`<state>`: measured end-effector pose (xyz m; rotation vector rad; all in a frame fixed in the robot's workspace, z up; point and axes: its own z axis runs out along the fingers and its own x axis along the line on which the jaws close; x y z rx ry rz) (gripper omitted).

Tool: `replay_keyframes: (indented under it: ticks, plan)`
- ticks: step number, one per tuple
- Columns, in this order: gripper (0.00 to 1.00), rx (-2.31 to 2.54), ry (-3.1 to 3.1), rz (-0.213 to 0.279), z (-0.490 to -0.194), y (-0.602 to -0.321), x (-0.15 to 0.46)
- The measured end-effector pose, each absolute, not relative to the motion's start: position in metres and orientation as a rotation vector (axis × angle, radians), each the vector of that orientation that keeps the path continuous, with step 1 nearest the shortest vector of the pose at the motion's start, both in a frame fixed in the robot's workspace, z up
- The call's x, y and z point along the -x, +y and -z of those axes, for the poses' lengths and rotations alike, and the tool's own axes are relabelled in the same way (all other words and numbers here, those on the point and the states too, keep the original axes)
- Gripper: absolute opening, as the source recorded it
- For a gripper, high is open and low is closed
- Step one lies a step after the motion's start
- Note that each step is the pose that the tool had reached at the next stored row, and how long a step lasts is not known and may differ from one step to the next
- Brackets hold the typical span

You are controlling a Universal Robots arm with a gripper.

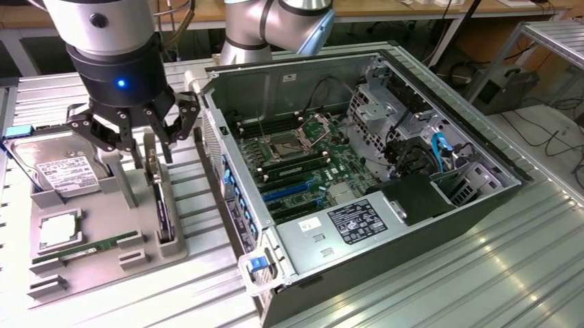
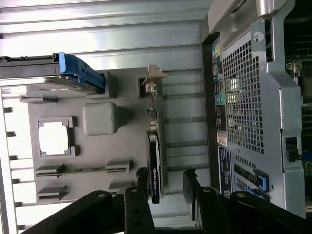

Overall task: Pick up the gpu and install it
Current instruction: 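Pick up the gpu and move the gpu toward the slot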

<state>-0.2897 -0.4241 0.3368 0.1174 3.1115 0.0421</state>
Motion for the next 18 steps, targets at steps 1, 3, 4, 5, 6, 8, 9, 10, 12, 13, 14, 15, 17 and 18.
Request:
replay_keyframes:
  ticks: [1,3,4,5,6,8,9,10,12,13,14,15,17,18]
  plan:
    - [0.42,-0.118,3.111,-0.042,-0.334,-0.424,0.29]
    - [0.42,-0.118,3.111,-0.042,-0.33,-0.424,0.29]
    - [0.42,-0.118,3.111,-0.042,-0.329,-0.424,0.291]
    - [0.42,-0.118,3.111,-0.042,-0.326,-0.424,0.291]
    - [0.42,-0.118,3.111,-0.042,-0.324,-0.424,0.291]
    - [0.42,-0.118,3.111,-0.042,-0.318,-0.424,0.292]
    - [0.42,-0.118,3.111,-0.042,-0.316,-0.424,0.293]
    - [0.42,-0.118,3.111,-0.042,-0.313,-0.424,0.293]
    - [0.42,-0.118,3.111,-0.042,-0.306,-0.424,0.295]
    - [0.42,-0.117,3.111,-0.042,-0.304,-0.424,0.295]
    - [0.42,-0.118,3.111,-0.042,-0.301,-0.424,0.295]
    - [0.42,-0.117,3.111,-0.042,-0.299,-0.424,0.295]
    - [0.42,-0.118,3.111,-0.042,-0.295,-0.424,0.295]
    - [0.42,-0.118,3.111,-0.042,-0.293,-0.424,0.295]
